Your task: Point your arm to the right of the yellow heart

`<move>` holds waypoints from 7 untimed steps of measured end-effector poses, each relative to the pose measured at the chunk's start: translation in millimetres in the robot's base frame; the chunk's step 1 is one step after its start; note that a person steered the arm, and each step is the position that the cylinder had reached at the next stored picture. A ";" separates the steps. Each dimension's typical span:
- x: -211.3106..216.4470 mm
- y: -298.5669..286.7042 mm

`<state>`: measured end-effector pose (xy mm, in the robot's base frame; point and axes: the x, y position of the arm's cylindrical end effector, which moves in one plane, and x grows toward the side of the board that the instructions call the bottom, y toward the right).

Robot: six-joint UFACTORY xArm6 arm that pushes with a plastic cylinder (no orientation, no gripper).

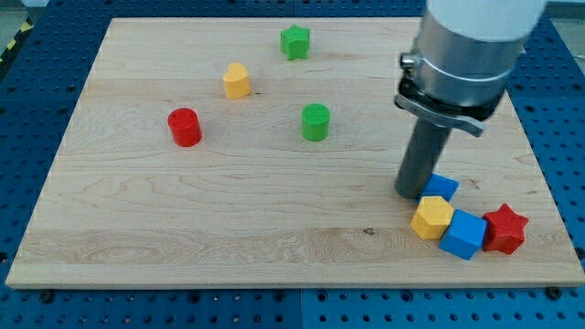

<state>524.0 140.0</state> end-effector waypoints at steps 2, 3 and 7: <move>-0.7 37.4; -20.4 10.1; -102.8 34.1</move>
<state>421.2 174.1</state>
